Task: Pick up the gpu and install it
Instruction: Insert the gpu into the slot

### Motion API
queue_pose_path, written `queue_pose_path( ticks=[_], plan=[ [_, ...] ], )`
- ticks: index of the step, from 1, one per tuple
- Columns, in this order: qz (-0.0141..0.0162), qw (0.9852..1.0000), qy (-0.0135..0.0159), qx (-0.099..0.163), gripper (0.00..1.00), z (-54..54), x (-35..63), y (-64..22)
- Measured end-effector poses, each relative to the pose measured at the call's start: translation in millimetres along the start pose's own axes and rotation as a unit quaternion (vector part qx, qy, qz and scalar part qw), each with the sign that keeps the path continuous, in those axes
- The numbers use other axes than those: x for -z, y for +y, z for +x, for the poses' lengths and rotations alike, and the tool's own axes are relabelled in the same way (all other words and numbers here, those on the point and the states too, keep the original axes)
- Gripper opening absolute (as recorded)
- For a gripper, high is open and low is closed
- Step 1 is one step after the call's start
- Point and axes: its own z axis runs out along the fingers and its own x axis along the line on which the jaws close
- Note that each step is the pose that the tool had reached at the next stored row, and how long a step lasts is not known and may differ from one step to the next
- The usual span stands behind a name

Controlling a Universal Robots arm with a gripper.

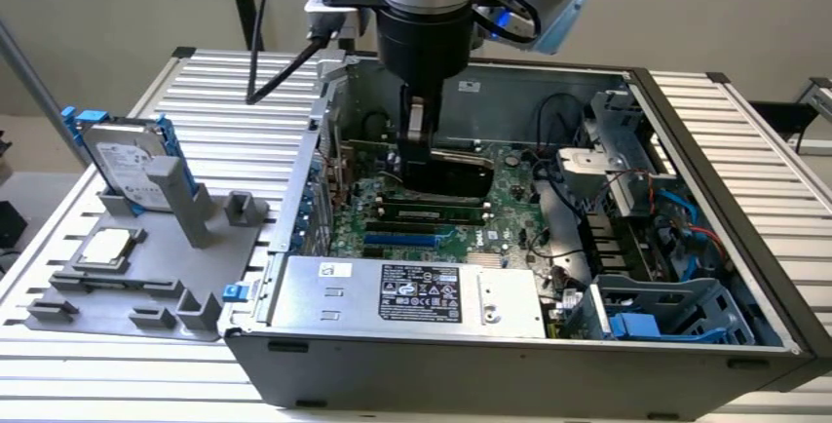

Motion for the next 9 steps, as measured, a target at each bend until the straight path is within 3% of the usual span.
queue_pose_path(
  ticks=[9],
  plan=[
    [-0.0011,0.9999,-0.0058,0.015,0.27,13.0,-14.7,1.1]
  ],
)
